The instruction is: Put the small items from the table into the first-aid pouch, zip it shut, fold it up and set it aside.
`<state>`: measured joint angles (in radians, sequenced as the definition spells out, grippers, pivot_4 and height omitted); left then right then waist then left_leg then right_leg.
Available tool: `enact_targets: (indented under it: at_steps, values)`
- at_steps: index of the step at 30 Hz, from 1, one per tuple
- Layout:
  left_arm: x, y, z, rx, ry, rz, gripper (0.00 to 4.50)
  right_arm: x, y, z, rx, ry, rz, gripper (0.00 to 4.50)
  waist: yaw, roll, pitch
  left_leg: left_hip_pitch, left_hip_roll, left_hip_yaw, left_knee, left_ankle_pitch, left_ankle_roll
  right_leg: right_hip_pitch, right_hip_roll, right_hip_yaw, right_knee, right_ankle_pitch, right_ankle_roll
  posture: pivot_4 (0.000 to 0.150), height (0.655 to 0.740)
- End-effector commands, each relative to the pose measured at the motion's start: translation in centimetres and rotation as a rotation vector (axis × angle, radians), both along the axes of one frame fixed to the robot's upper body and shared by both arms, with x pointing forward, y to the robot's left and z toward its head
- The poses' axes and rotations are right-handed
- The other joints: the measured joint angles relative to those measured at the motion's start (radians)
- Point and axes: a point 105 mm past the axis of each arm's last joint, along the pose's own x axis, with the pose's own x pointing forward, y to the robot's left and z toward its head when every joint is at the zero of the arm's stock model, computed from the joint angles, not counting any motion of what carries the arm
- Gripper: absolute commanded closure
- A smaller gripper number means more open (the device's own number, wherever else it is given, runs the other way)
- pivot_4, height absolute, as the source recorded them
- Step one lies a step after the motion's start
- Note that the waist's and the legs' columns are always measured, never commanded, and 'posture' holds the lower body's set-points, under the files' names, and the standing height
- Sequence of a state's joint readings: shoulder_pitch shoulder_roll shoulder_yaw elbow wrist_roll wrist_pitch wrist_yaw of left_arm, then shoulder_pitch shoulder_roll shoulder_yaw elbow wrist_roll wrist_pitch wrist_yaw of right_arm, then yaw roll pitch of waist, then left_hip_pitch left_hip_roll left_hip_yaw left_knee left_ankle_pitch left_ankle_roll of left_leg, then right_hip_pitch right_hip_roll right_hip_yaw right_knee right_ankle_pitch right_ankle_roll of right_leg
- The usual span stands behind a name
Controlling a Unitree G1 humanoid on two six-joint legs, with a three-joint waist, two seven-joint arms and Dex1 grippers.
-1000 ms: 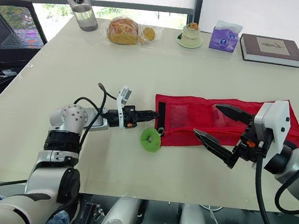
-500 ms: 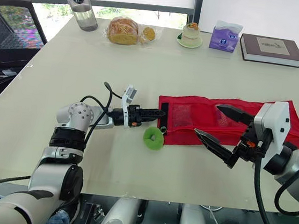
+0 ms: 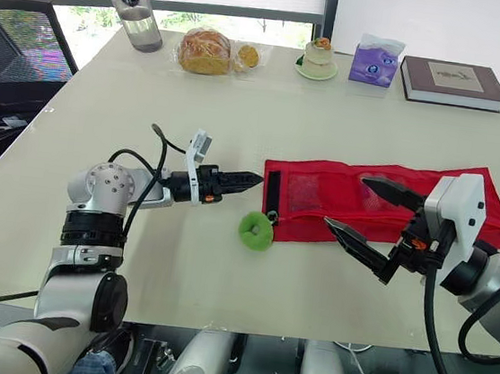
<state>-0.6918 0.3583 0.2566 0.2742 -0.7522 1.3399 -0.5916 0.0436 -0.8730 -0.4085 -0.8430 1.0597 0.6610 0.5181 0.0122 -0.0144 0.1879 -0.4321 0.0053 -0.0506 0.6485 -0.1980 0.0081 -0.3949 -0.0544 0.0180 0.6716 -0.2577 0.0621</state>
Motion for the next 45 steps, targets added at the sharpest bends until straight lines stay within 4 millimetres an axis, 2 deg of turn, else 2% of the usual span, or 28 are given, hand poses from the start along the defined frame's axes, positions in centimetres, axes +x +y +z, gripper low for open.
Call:
enact_targets:
  at_steps: [1, 6, 12, 18, 23, 26, 30, 41, 44, 45]
  values:
    - [0.6, 0.2, 0.8, 0.03, -0.035, 0.037, 1.83, -0.3, 0.2, 0.7, 0.005, -0.047, 0.01, 0.0, 0.0, 0.0, 0.0, 0.0, 0.0, 0.0, 0.0, 0.0, 0.0, 0.0, 0.0, 0.0, 0.0, 0.0, 0.0, 0.15, 0.7332]
    - [1.0, -0.6, 0.3, 0.058, -0.001, 0.041, 1.83, -0.4, 0.2, 0.7, 0.004, -0.049, 0.008, 0.0, 0.001, 0.0, 0.0, 0.0, 0.0, 0.0, 0.0, 0.0, 0.0, 0.0, 0.0, 0.0, 0.0, 0.0, 0.0, 0.15, 0.7332]
    - [1.2, -2.4, -1.7, 0.19, 0.077, 0.003, 1.83, -0.3, 0.2, 0.7, 0.005, -0.053, -0.001, 0.0, 0.003, 0.0, 0.0, 0.0, -0.002, 0.0, 0.0, 0.0, 0.0, 0.0, 0.0, 0.0, 0.0, 0.0, 0.001, 0.15, 0.7332]
    - [1.2, -4.3, -2.3, 0.177, 0.13, -0.057, 1.83, -0.4, 0.3, 0.8, 0.009, -0.056, 0.002, 0.0, 0.003, 0.0, 0.0, 0.0, -0.003, 0.0, 0.001, 0.0, 0.0, 0.001, 0.0, 0.0, 0.0, 0.0, 0.001, 0.15, 0.7332]
    - [1.0, -4.9, -3.2, 0.145, 0.183, -0.089, 1.83, -0.3, 0.3, 0.8, 0.008, -0.057, 0.002, 0.0, 0.004, -0.001, 0.0, 0.0, -0.003, 0.0, 0.001, 0.0, 0.0, 0.001, 0.0, 0.0, 0.0, 0.0, 0.001, 0.15, 0.7332]
    - [0.9, -5.3, -2.8, 0.087, 0.203, -0.108, 1.83, -0.3, 0.2, 0.8, 0.005, -0.054, 0.001, 0.0, 0.005, -0.001, 0.0, 0.0, -0.003, -0.001, 0.001, 0.0, 0.0, 0.002, -0.001, 0.0, -0.001, 0.0, 0.001, 0.15, 0.7332]
    - [0.7, -6.1, -1.4, -0.022, 0.207, -0.15, 1.83, -0.1, 0.0, 0.7, -0.004, -0.049, -0.011, 0.0, 0.004, -0.001, 0.0, 0.0, -0.003, -0.001, 0.001, 0.0, 0.0, 0.002, -0.001, 0.0, -0.002, 0.0, 0.001, 0.15, 0.7332]
    - [-0.1, -6.7, -0.9, -0.066, 0.201, -0.205, 1.83, 0.4, -0.8, 0.2, -0.047, -0.039, -0.07, 0.0, 0.0, -0.001, 0.0, -0.001, -0.003, -0.002, -0.003, 0.0, 0.0, 0.001, 0.0, -0.001, -0.004, 0.001, 0.002, 0.15, 0.7332]
    - [0.0, -6.5, -0.8, -0.081, 0.203, -0.193, 2.65, 0.4, -0.8, 0.2, -0.05, -0.038, -0.07, 0.0, 0.0, -0.001, 0.0, -0.001, -0.003, -0.001, -0.003, 0.0, 0.0, 0.001, 0.0, -0.001, -0.004, 0.001, 0.002, 0.15, 0.7332]
    - [0.1, -6.3, -0.8, -0.084, 0.204, -0.185, 3.1, 0.4, -0.8, 0.2, -0.051, -0.037, -0.069, 0.0, 0.0, -0.001, 0.0, -0.001, -0.003, -0.001, -0.003, 0.0, 0.0, 0.001, 0.0, -0.001, -0.005, 0.001, 0.002, 0.15, 0.7332]
